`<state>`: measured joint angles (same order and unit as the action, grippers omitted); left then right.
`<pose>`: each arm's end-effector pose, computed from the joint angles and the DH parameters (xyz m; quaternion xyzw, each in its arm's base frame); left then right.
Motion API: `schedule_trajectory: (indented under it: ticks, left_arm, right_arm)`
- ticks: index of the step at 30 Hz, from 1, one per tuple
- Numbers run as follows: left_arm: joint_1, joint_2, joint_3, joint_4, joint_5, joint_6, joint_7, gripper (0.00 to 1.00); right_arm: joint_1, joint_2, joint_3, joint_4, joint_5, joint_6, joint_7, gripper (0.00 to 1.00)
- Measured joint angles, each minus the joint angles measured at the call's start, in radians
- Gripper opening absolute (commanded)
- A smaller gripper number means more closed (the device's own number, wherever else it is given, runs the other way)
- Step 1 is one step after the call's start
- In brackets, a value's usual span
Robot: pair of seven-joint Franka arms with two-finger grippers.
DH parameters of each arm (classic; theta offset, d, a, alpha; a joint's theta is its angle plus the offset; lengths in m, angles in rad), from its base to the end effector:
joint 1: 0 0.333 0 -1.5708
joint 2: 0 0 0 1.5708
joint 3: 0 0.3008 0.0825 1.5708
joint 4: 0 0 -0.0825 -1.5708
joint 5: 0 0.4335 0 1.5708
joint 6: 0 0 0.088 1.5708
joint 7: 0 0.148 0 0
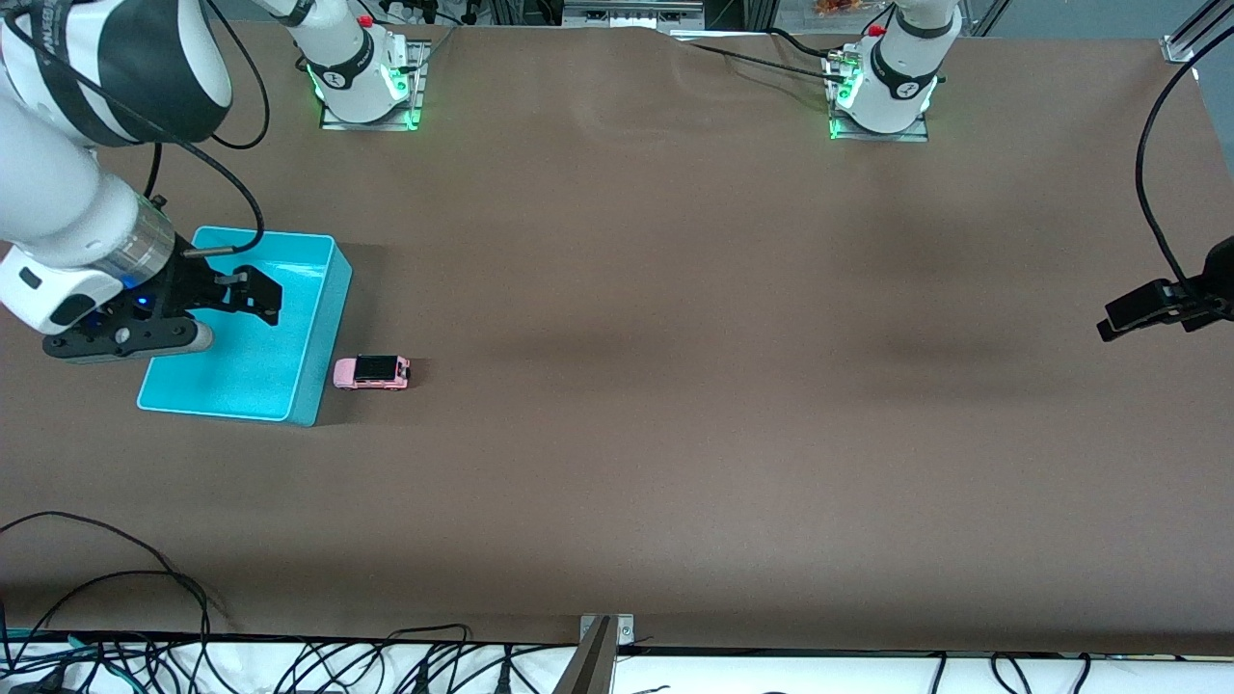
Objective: Wind and store pink jeep toy
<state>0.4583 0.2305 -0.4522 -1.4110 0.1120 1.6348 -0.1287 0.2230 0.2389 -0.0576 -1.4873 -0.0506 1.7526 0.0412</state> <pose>0.6695 0.0462 0.5235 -0.9975 -0.0698 -0.0083 0.0055 0.6755 0.1092 0.4750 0.9971 0.0672 0.0166 0.0302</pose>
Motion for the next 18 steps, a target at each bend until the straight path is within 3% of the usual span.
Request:
schedule_trajectory:
  ticks: [13, 18]
  left_arm:
    - [-0.001, -0.147, -0.009, -0.182, 0.002, -0.003, 0.000, 1.00]
    - [-0.001, -0.221, -0.009, -0.207, -0.043, -0.008, 0.000, 1.00]
  right_arm:
    - [-0.027, 0.012, -0.011, -0.004, -0.001, 0.017, 0.002, 1.00]
    - [-0.063, 0.010, -0.011, -0.066, -0.001, 0.086, 0.001, 1.00]
